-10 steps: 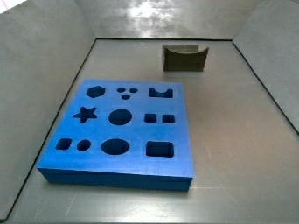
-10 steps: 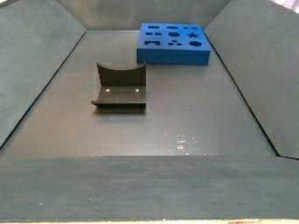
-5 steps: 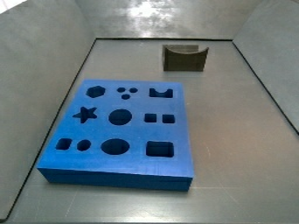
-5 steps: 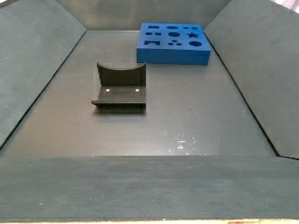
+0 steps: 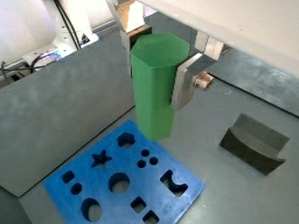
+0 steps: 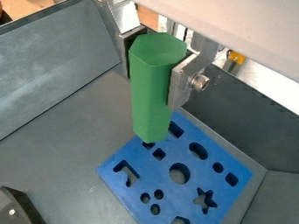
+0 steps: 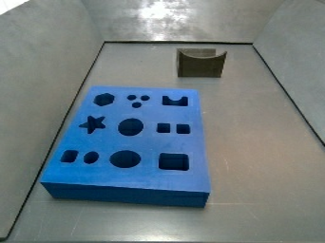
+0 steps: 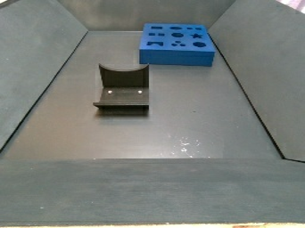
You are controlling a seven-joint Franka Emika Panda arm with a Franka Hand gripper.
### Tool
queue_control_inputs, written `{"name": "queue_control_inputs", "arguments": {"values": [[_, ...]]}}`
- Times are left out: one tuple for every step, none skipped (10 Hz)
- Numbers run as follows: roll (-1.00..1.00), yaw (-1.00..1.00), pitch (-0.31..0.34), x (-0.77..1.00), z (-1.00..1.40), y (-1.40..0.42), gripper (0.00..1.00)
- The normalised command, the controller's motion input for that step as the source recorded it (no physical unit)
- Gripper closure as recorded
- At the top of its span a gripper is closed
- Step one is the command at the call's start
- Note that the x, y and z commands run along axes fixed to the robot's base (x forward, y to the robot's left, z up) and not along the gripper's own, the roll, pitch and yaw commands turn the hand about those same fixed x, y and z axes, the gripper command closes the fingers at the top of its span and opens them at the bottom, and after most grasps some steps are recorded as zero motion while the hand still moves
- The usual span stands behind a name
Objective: Pick up the hexagon object. Move up. Place the hexagon object on the fixture. Regrasp the hexagon object. Move to above the board. Insert the hexagon object.
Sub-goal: Insert the hexagon object.
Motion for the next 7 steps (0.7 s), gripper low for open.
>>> {"name": "queue_control_inputs", "arguments": {"values": [[0.06, -0.07, 0.0, -0.03, 0.0, 0.0, 1.0], [0.03, -0.06, 0.0, 0.0, -0.01, 0.0, 1.0], [0.14, -0.17, 0.0, -0.06, -0.07, 0.0, 1.0], [0.08, -1.0, 0.0, 0.0, -0.13, 0.0, 1.0], [0.0, -0.81, 0.0, 0.04, -0.03, 0.0, 1.0], [0.0, -0.09, 0.0, 0.0, 0.0, 0.0, 1.0], [0.02, -1.0, 0.0, 0.0, -0.28, 0.0, 1.0]]}}
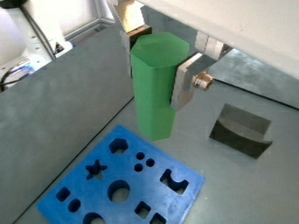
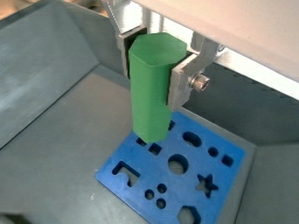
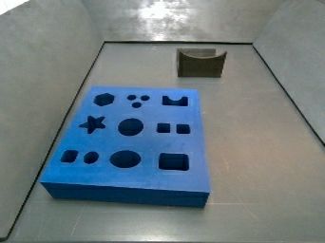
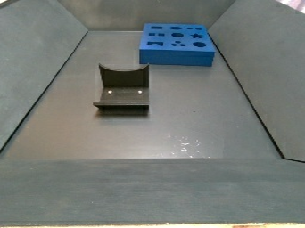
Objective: Pick up the hexagon object. Move up. Place the hexagon object on the fixture. Regrasp the hexagon object. Move to above the board. Insert the hexagon object.
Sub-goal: Insert the hexagon object.
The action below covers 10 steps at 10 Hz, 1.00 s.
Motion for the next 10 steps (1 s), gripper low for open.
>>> {"name": "queue_control_inputs", "arguments": {"values": [[0.07, -0.73, 0.069, 0.0, -0.05, 0.0, 1.0], [0.0, 0.0, 0.0, -0.01, -0.01, 0.02, 1.0], [0.0, -0.86, -0.1, -0.36, -0.78, 0.08, 1.0], [-0.03, -0.96, -0.071, -0.22, -0.96, 0.04, 1.0], [-0.05, -0.98, -0.083, -0.19, -1.0, 0.03, 1.0], [-0.05, -0.98, -0.08, -0.19, -1.0, 0.03, 1.0], [-0.14, -0.79, -0.083, -0.43, -0.97, 0.17, 1.0], [-0.05, -0.27, -0.231, -0.52, -0.35, 0.19, 1.0], [0.0, 0.0, 0.0, 0.0, 0.0, 0.05, 1.0], [0.0, -0.07, -0.174, -0.87, -0.4, 0.41, 1.0]]}}
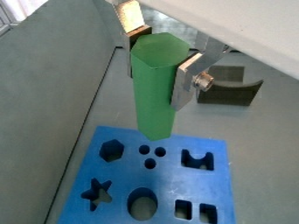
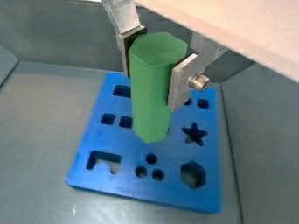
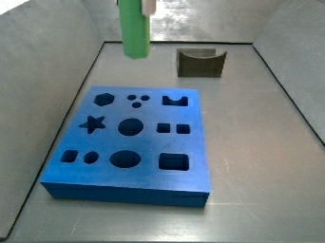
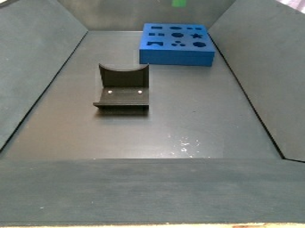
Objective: Pick up the hexagon object. Move up. Place the hexagon object on the fixture. Regrasp the hexagon object. Move to above the board. Insert the hexagon object.
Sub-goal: Insert the hexagon object.
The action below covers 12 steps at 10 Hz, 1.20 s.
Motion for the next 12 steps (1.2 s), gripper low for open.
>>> {"name": "queue_control_inputs", "arguments": {"values": [[0.0, -0.19, -0.211, -1.0, -0.57, 0.45, 1.0], [0.0, -0.13, -0.009, -0.19, -0.06, 0.15, 1.0], [-0.03, 0.0, 0.0, 0.0, -0.11, 0.0, 1.0], [0.0, 0.37, -0.18, -0.45, -0.89, -0.2, 1.0], [0.07, 0.52, 0.0, -0.3, -0.89, -0.36, 1.0], [-0.17, 0.44, -0.146, -0.26, -0.71, -0.11, 1.0], [-0.23, 0.16, -0.131, -0.13, -0.08, 0.0, 1.0], [-0.17, 0.0, -0.014, 0.0, -0.15, 0.0, 1.0], [-0.64, -0.09, 0.0, 0.01, -0.54, 0.16, 1.0], [-0.75, -0.01, 0.0, 0.13, -0.38, 0.16, 1.0], [0.03, 0.0, 0.0, 0.0, -0.15, 0.0, 1.0], [0.0, -0.29, 0.006, 0.0, -0.3, 0.32, 1.0]]}}
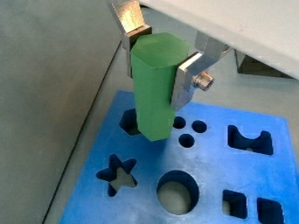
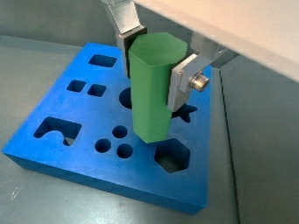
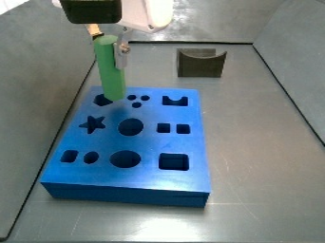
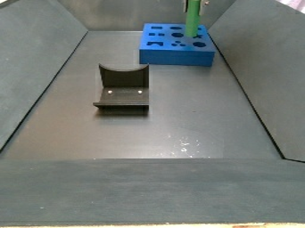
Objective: Pick up the hexagon object. Move up. Place the hexagon object on the fixture. Regrasp the hexagon object. Move to above the board. Insert the hexagon object.
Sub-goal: Insert the hexagon object.
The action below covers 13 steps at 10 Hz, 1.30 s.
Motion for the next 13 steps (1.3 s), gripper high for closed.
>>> {"name": "queue_control_inputs", "arguments": {"values": [[0.14, -0.33, 0.014, -0.05, -0.06, 0.1, 1.0], [0.0, 0.0, 0.0, -0.02, -0.05, 0.01, 1.0], [0.05, -0.04, -0.051, -0.37, -0.35, 0.0, 1.0], [0.16, -0.1, -0.1, -0.5, -0.4, 0.03, 1.0], [0.0, 0.0, 0.0, 0.0, -0.03, 0.0, 1.0], [0.0, 0.0, 0.0, -0.05, -0.16, 0.11, 1.0], [0.0, 0.0, 0.0, 0.0, -0.14, 0.2, 1.0], [-0.03, -0.02, 0.0, 0.04, -0.02, 0.05, 1.0], [0.0, -0.06, 0.0, 0.09, 0.0, 0.0, 1.0], [0.08, 0.0, 0.074, 0.23, -0.02, 0.0, 1.0], [0.19, 0.3, 0.0, 0.03, -0.1, 0.0, 1.0], [0.0, 0.11, 0.0, 0.0, -0.1, 0.0, 1.0], [0.4, 0.21, 0.029, 0.0, -0.32, 0.05, 1.0]]}}
